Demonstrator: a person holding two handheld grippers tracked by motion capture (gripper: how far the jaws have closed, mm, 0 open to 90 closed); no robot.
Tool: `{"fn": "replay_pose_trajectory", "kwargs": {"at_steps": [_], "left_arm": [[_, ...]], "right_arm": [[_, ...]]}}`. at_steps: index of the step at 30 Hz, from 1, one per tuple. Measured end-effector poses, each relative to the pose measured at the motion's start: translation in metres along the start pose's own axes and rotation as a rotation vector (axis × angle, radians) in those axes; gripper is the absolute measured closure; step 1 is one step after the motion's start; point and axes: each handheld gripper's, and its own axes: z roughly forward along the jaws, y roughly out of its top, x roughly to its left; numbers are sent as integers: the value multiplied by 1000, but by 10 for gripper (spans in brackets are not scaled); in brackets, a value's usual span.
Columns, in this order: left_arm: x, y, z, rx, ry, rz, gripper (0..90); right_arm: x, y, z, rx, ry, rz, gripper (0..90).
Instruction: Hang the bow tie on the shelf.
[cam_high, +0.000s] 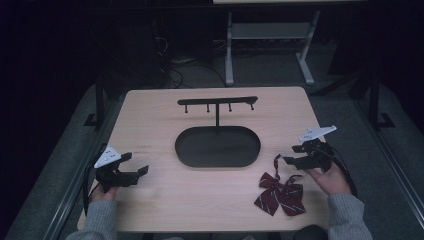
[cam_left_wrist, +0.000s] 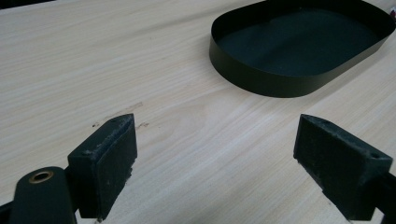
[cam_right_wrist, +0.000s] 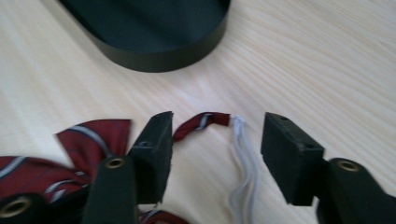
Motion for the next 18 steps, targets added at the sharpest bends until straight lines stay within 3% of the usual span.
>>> {"fn": "replay_pose_trajectory", "kwargs": {"at_steps": [4,8,18], "left_arm": [[1,0,0,1,-1,-2,130],[0,0,1,-9,-2,-15,130],[-1,0,4,1,-8,-8,130]], "right_arm": [[-6,-1,9,20,-13,18,475],[-14,-8,21,26,1,74,521],[-19,-19,29,45,-37,97,584]]}}
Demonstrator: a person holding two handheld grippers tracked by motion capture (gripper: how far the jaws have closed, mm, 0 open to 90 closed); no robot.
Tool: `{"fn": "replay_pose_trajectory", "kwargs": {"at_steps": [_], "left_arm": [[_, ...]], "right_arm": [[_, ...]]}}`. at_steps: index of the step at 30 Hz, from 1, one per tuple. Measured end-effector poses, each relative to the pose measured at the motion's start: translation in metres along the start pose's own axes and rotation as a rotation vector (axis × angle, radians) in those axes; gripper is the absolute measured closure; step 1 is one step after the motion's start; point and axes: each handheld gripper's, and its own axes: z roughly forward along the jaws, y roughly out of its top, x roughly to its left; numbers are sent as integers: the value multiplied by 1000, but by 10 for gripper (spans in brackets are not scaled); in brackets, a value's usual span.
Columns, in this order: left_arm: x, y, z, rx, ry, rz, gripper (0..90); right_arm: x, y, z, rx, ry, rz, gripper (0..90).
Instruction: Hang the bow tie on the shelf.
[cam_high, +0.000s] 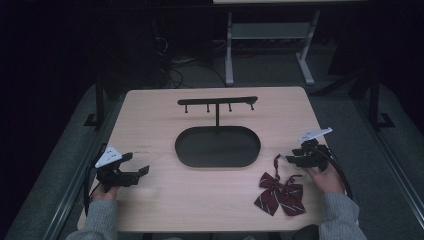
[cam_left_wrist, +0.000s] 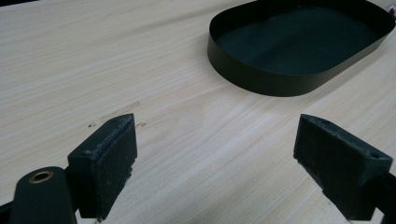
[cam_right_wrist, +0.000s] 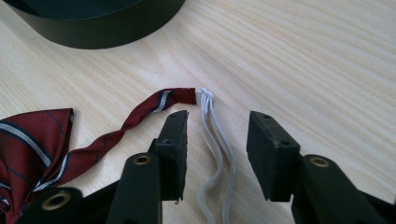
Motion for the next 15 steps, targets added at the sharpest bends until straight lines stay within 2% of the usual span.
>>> {"fn": "replay_pose_trajectory", "kwargs": {"at_steps": [4,7,8,9,10,12,15], "left_arm": [[0,0,0,-3,2,-3,130],[0,0,0,0,3,1,130],[-1,0,1,2,4,2,130],[-1,0,1,2,4,2,130],[-1,0,1,3,2,4,130],[-1,1,1,2,0,4,130],[-1,1,1,5,4,10,130]], "right_arm": [[1,-1,4,16,-5,-5,601],[1,-5,9,35,-27,-18,675],[-1,-8,12,46,-14,-3,715],[-1,-8,12,46,-14,-3,715],[-3,-12,11,18,5,6,778],[-4,-13,10,22,7,8,845],[-4,-13,10,20,18,11,873]]}}
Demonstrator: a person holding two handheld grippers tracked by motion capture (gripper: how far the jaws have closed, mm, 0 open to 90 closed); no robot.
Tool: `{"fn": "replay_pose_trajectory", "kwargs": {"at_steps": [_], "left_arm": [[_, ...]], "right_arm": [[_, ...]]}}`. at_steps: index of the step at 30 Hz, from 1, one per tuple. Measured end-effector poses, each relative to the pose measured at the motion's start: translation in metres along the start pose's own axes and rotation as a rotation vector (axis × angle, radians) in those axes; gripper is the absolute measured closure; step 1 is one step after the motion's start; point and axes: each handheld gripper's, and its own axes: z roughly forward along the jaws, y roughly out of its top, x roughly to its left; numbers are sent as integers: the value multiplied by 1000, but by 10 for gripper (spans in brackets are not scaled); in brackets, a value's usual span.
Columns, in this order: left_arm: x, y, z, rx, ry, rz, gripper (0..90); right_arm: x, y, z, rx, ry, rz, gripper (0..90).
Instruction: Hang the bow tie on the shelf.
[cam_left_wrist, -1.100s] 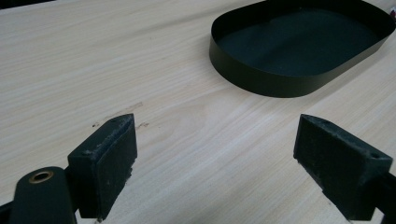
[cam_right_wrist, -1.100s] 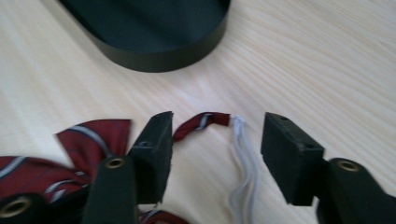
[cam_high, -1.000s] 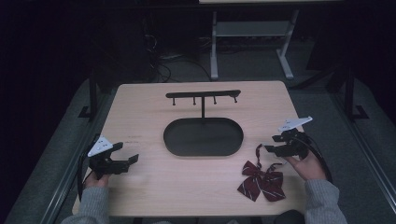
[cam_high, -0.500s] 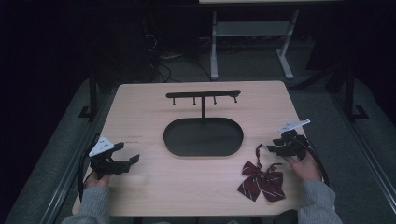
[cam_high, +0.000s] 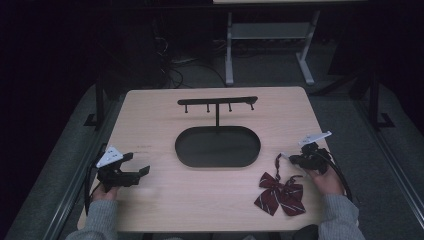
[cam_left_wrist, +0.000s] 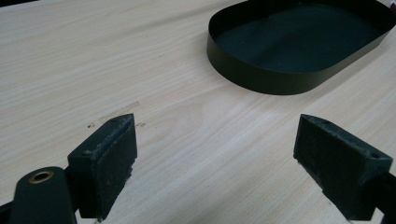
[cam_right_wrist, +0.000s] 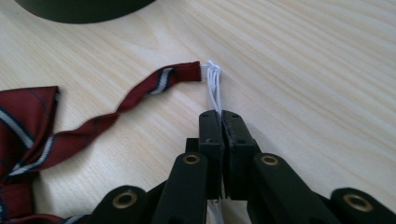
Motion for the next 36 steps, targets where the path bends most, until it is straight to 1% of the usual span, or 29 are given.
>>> {"fn": "replay_pose_trajectory", "kwargs": {"at_steps": [2,6,7,8,10,13,14,15,16,17,18,19,21,23,24,27,28,29,33,34,36], "left_arm": [[0,0,0,2,0,-1,130],[0,0,0,1,3,0,130],[0,0,0,0,1,-4,130],[0,0,0,0,1,-4,130],[0,0,1,1,-1,-1,130],[0,0,1,2,-2,6,130],[0,0,1,2,-2,6,130],[0,0,1,5,-2,-1,130],[0,0,1,5,-2,-1,130],[0,0,1,5,-1,-3,130],[0,0,1,5,-1,-3,130],[0,0,1,0,-3,-3,130],[-1,0,1,-1,-4,-1,130],[-1,0,2,1,-4,2,130],[-1,0,2,0,-5,-1,130],[-1,1,1,0,-2,0,130],[-1,1,1,0,-2,0,130],[-1,1,1,-2,-4,2,130],[0,1,0,7,-1,10,130],[-1,1,1,1,-1,-1,130],[0,1,1,-1,0,-2,130]], "right_arm": [[0,0,-1,-12,26,6,880],[2,2,-5,-32,39,4,881],[5,3,-10,-53,46,0,882],[5,3,-10,-53,46,0,882],[8,4,-15,-76,54,-9,881],[14,6,-26,-107,50,-45,883],[14,6,-26,-107,50,-45,883],[17,9,-32,-110,56,-44,884],[17,9,-32,-110,56,-44,884],[20,13,-38,-115,58,-63,884],[20,13,-38,-115,58,-63,884],[23,17,-43,-117,54,-77,884],[25,18,-47,-126,54,-78,884],[29,21,-54,-136,61,-95,884],[34,25,-62,-145,56,-118,884],[40,31,-73,-158,56,-145,884],[40,31,-73,-158,56,-145,884],[45,35,-80,-166,57,-157,884],[55,45,-90,-183,57,-194,884],[55,45,-90,-183,57,-194,884],[60,50,-95,-188,54,-211,884]]}}
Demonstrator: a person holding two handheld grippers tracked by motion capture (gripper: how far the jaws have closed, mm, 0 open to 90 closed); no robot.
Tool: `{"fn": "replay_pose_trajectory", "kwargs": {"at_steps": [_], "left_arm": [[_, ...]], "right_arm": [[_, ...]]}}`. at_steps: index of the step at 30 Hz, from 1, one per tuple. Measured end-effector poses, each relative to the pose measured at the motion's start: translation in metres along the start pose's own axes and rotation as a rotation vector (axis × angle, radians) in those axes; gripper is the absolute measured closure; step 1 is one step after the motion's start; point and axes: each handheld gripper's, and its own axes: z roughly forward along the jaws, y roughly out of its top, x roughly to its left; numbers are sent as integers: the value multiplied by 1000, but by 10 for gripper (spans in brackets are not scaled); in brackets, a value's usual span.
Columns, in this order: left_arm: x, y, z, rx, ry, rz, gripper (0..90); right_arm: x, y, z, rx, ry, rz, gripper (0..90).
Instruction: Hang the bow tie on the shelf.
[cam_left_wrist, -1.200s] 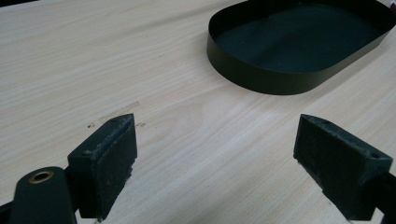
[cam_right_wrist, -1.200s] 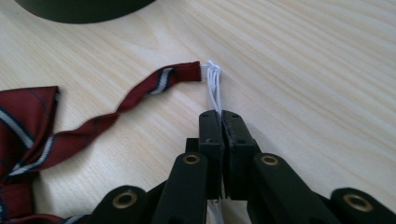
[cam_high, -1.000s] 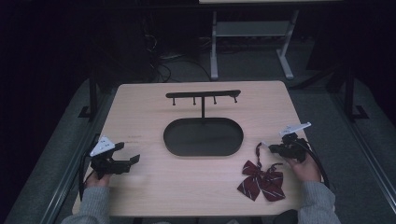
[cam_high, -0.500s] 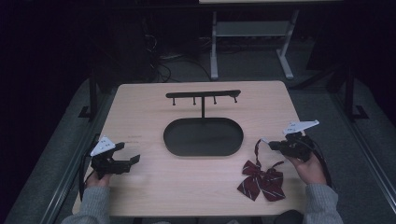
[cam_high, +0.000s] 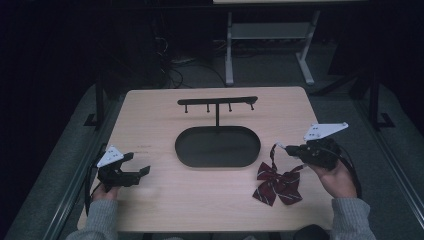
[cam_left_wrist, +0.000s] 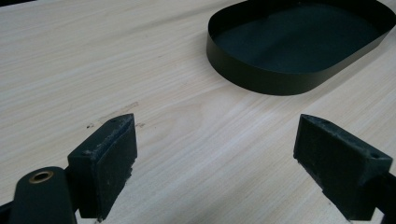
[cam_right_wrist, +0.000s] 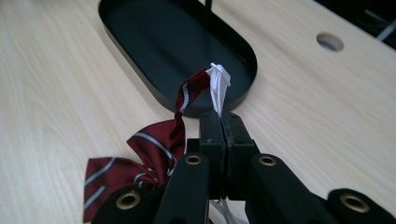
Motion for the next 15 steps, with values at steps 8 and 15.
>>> {"fn": "replay_pose_trajectory", "kwargs": {"at_steps": [8,15], "left_arm": [[2,0,-2,-1,3,-10,130],[0,1,-1,3,1,-8,130]], "right_arm": [[8,23,-4,-10,28,-38,884],[10,41,-5,-51,81,-60,885]]}}
